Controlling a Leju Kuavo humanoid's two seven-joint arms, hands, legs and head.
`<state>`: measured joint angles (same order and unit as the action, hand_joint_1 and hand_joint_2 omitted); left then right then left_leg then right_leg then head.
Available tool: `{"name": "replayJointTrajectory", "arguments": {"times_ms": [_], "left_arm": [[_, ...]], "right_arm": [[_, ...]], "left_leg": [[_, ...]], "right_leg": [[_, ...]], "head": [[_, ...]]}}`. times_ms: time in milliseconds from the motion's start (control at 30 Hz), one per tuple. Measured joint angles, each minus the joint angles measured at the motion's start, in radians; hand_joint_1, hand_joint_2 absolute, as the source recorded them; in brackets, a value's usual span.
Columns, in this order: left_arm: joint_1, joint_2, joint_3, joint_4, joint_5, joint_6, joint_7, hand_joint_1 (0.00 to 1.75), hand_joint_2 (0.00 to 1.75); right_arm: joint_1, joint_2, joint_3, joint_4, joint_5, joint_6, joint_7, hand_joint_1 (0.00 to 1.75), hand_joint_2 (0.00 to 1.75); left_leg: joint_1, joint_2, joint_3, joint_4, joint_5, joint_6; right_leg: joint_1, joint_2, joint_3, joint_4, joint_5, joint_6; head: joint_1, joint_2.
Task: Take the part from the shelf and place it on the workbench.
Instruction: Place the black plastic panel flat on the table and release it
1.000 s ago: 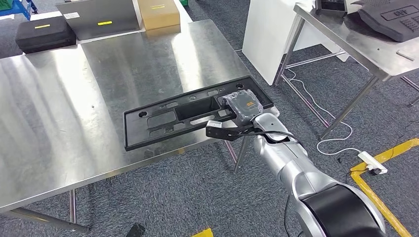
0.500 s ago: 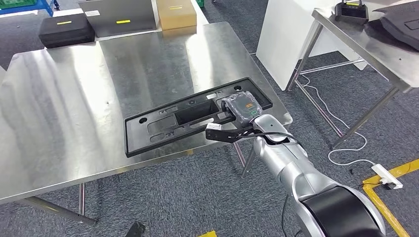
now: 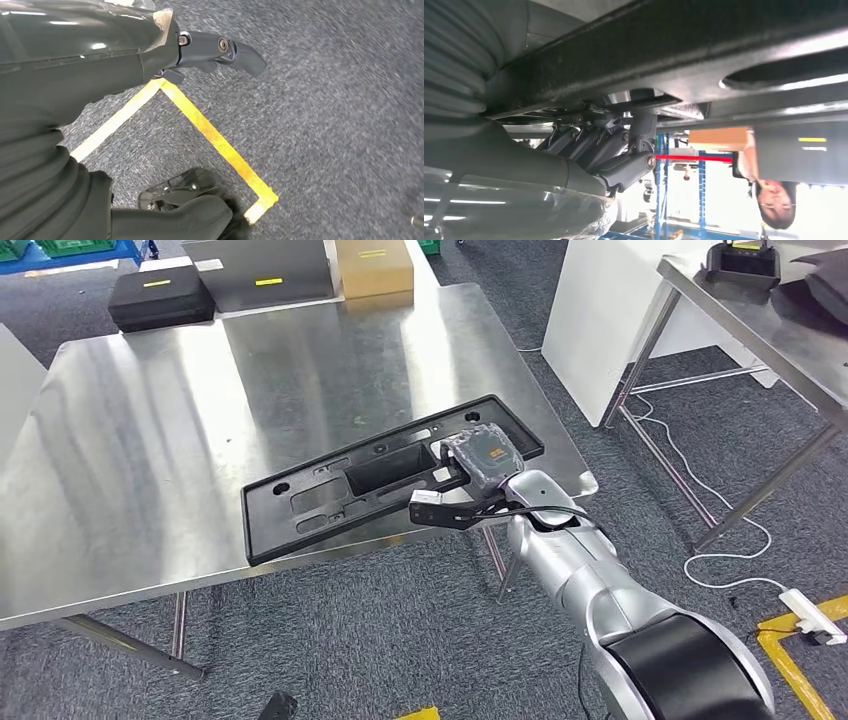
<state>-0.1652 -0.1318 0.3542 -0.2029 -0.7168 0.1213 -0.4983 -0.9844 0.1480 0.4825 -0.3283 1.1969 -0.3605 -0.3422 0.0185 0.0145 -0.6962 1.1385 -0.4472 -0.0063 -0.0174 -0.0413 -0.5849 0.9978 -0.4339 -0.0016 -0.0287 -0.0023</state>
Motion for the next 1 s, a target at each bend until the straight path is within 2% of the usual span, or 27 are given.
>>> {"name": "replayJointTrajectory", "arguments": {"times_ms": [33, 67, 100, 167, 233, 267, 333, 367, 400, 433, 467, 500, 567, 600, 700, 867, 1000], "left_arm": [[-0.001, 0.000, 0.000, 0.000, 0.000, 0.000, 0.001, 0.00, 1.75], [-0.002, 0.000, 0.000, 0.000, 0.000, 0.000, 0.001, 0.00, 1.75], [-0.003, 0.000, 0.001, 0.000, 0.000, 0.000, 0.002, 0.00, 1.75], [-0.004, 0.001, 0.001, 0.000, 0.000, 0.000, 0.003, 0.00, 1.75], [-0.004, 0.000, 0.001, 0.000, 0.000, 0.000, 0.003, 0.00, 1.75], [-0.005, -0.001, 0.002, 0.000, 0.000, 0.000, 0.003, 0.00, 1.75], [-0.007, -0.002, 0.002, 0.000, 0.000, 0.000, 0.004, 0.00, 1.75], [-0.007, -0.002, 0.002, 0.000, -0.001, 0.000, 0.004, 0.00, 1.75], [-0.006, -0.002, 0.002, 0.000, -0.002, 0.000, 0.004, 0.00, 1.75], [-0.006, -0.002, 0.002, 0.000, -0.002, 0.000, 0.003, 0.00, 1.75], [-0.006, -0.003, 0.002, 0.000, -0.003, 0.000, 0.003, 0.00, 1.75], [-0.006, -0.003, 0.002, 0.000, -0.004, 0.000, 0.002, 0.00, 1.75], [-0.006, -0.004, 0.003, 0.000, -0.005, 0.000, -0.003, 0.00, 1.75], [-0.005, -0.004, 0.003, 0.000, -0.005, 0.001, -0.007, 0.00, 1.75], [-0.001, -0.004, 0.005, 0.000, -0.007, 0.004, -0.014, 0.00, 1.75], [0.005, -0.003, 0.011, 0.000, -0.008, 0.006, -0.015, 0.00, 1.75], [0.005, -0.003, 0.012, 0.000, -0.010, 0.007, -0.015, 0.00, 1.75]], "right_arm": [[-0.002, 0.000, 0.000, 0.000, 0.000, 0.000, 0.000, 1.66, 1.75], [-0.003, 0.000, 0.000, 0.000, 0.000, 0.000, 0.000, 1.66, 1.75], [-0.005, 0.000, 0.000, -0.001, 0.000, 0.000, 0.000, 1.66, 1.75], [-0.005, 0.000, 0.000, -0.001, 0.000, 0.000, 0.000, 1.66, 1.75], [-0.006, 0.000, 0.000, -0.003, 0.000, 0.000, 0.000, 1.66, 1.75], [-0.007, -0.001, 0.000, -0.003, 0.000, 0.000, 0.000, 1.66, 1.75], [-0.005, -0.005, 0.000, -0.002, 0.000, 0.000, 0.000, 1.66, 1.75], [-0.002, -0.006, 0.000, -0.001, 0.001, 0.001, 0.000, 1.66, 1.75], [0.001, -0.008, 0.000, 0.000, 0.002, 0.001, 0.000, 1.66, 1.75], [0.003, -0.010, 0.000, 0.001, 0.004, 0.002, 0.000, 1.66, 1.75], [0.003, -0.012, 0.000, 0.001, 0.005, 0.003, 0.000, 1.66, 1.75], [0.002, -0.014, 0.000, 0.002, 0.007, 0.003, 0.002, 1.66, 1.75], [-0.002, -0.017, 0.000, 0.002, 0.012, -0.001, 0.014, 1.66, 1.75], [-0.003, -0.018, 0.000, 0.002, 0.017, -0.003, 0.023, 1.66, 1.75], [-0.003, -0.027, 0.001, 0.003, 0.035, -0.011, 0.042, 1.66, 1.75], [-0.003, -0.050, 0.001, 0.008, 0.041, -0.024, 0.046, 1.66, 1.75], [-0.003, -0.059, 0.001, 0.012, 0.039, -0.023, 0.045, 1.66, 1.75]], "left_leg": [[-0.003, 0.011, 0.036, -0.069, 0.025, 0.005], [-0.006, 0.019, 0.058, -0.113, 0.036, 0.010], [-0.010, 0.021, 0.066, -0.130, 0.037, 0.015], [-0.013, 0.006, 0.066, -0.133, 0.039, 0.026], [-0.010, -0.006, 0.073, -0.142, 0.045, 0.040], [-0.007, -0.012, 0.076, -0.146, 0.049, 0.045], [-0.007, -0.026, 0.076, -0.147, 0.050, 0.050], [-0.007, -0.036, 0.076, -0.146, 0.050, 0.051], [-0.007, -0.045, 0.076, -0.146, 0.050, 0.051], [-0.008, -0.056, 0.076, -0.145, 0.050, 0.051], [-0.008, -0.065, 0.076, -0.143, 0.050, 0.050], [-0.008, -0.072, 0.075, -0.141, 0.049, 0.048], [-0.011, -0.082, 0.072, -0.134, 0.044, 0.042], [-0.013, -0.084, 0.069, -0.131, 0.042, 0.041], [-0.011, -0.084, 0.065, -0.130, 0.041, 0.047], [-0.009, -0.073, 0.069, -0.134, 0.041, 0.045], [-0.008, -0.070, 0.070, -0.136, 0.041, 0.038]], "right_leg": [[0.004, -0.004, 0.000, 0.000, -0.001, 0.002], [0.007, -0.008, 0.001, 0.000, -0.003, 0.004], [0.010, -0.013, 0.001, 0.000, -0.004, 0.008], [0.015, -0.023, 0.003, -0.003, -0.006, 0.016], [0.015, -0.012, -0.006, 0.022, -0.024, 0.022], [0.014, 0.002, -0.026, 0.065, -0.045, 0.021], [0.010, 0.027, -0.091, 0.203, -0.100, 0.015], [0.009, 0.033, -0.124, 0.265, -0.119, 0.015], [0.009, 0.035, -0.143, 0.297, -0.123, 0.019], [0.009, 0.037, -0.142, 0.287, -0.111, 0.025], [0.008, 0.039, -0.122, 0.235, -0.084, 0.032], [0.007, 0.042, -0.087, 0.157, -0.050, 0.037], [0.006, 0.047, -0.031, 0.034, -0.003, 0.037], [0.005, 0.048, -0.019, 0.006, 0.007, 0.033], [0.007, 0.048, -0.019, 0.000, 0.011, 0.026], [0.012, 0.058, -0.021, 0.001, 0.013, 0.022], [0.014, 0.059, -0.021, 0.001, 0.012, 0.021]], "head": [[0.000, 0.000], [0.001, 0.000], [0.002, 0.000], [0.002, 0.000], [0.003, 0.000], [0.005, 0.000], [0.008, 0.000], [0.010, 0.000], [0.010, 0.000], [0.010, 0.000], [0.010, 0.000], [0.010, 0.000], [0.010, 0.000], [0.009, 0.000], [0.008, 0.000], [0.007, 0.000], [0.008, 0.000]]}}
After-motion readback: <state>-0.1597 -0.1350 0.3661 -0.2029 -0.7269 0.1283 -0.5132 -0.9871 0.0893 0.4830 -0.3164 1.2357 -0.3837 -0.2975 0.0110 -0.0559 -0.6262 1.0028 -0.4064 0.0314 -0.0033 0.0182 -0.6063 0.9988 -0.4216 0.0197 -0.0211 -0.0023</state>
